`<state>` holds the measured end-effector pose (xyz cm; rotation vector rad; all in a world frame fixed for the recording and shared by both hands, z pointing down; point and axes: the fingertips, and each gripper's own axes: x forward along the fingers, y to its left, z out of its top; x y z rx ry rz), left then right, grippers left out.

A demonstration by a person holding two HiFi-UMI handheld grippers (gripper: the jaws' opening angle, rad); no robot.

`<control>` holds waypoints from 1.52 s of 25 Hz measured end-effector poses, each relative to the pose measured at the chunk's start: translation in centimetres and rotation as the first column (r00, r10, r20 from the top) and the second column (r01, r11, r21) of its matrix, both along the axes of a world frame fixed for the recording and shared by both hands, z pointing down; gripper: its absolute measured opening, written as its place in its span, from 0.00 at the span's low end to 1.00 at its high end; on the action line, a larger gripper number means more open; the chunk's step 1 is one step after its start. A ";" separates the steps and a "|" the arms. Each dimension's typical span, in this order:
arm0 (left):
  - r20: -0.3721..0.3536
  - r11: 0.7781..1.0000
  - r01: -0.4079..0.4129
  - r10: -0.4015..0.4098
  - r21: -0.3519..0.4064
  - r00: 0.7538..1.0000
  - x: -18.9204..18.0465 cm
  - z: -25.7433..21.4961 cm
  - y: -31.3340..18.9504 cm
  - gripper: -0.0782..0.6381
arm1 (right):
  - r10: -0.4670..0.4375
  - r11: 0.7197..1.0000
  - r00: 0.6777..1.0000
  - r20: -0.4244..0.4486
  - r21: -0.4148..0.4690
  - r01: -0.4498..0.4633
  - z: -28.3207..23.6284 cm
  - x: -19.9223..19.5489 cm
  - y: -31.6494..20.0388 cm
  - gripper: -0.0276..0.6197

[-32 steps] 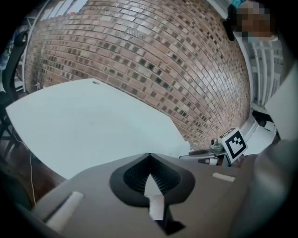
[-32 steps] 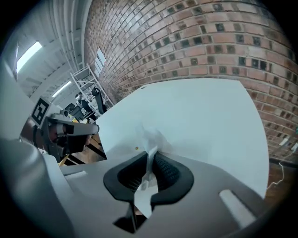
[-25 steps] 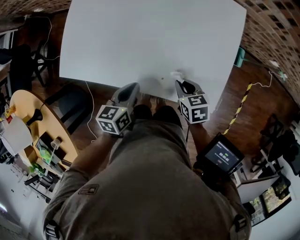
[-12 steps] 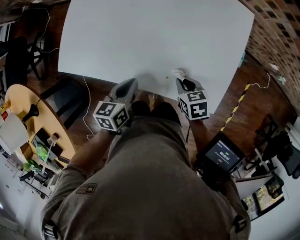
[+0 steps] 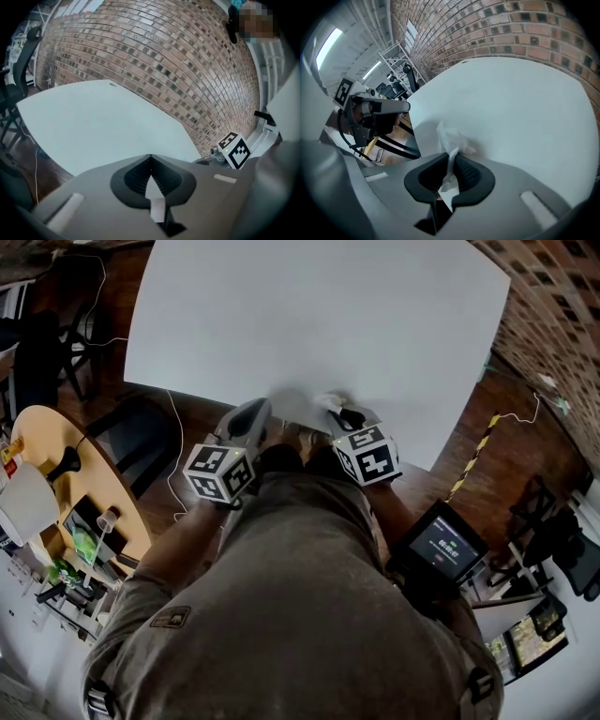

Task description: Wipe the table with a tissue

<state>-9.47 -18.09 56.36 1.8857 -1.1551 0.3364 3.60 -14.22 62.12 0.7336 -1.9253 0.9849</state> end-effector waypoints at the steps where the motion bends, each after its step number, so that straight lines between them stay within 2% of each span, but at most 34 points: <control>1: 0.003 1.000 0.001 -0.001 0.001 1.000 -0.2 -0.1 0.0 0.11 | -0.003 1.000 1.000 0.005 -0.002 0.003 0.0 -0.3 0.1 0.12; 6: 0.005 1.000 -0.007 0.007 0.008 1.000 0.1 -0.2 -0.4 0.11 | 0.030 0.999 0.999 0.011 0.013 -0.030 -0.1 0.6 -0.8 0.11; 17: -0.004 1.000 -0.014 0.014 0.014 1.000 0.6 -0.4 -0.6 0.11 | 0.136 0.989 0.990 -0.048 0.066 -0.133 0.1 4.9 -3.6 0.12; 23: -0.003 1.000 0.003 -0.003 0.013 1.000 -0.5 -0.2 -0.3 0.11 | 0.116 0.991 0.992 -0.051 0.071 -0.113 0.2 3.7 -3.3 0.12; 33: 0.005 1.000 0.025 -0.025 0.011 1.000 -1.1 -0.4 -0.1 0.11 | 0.001 1.000 1.000 0.008 0.029 -0.001 0.2 -0.8 -0.8 0.12; 38: 0.011 0.999 0.029 -0.030 0.020 0.999 -1.0 -0.5 -0.1 0.11 | 0.006 0.999 0.999 0.033 0.035 -0.007 0.0 -0.8 -0.9 0.12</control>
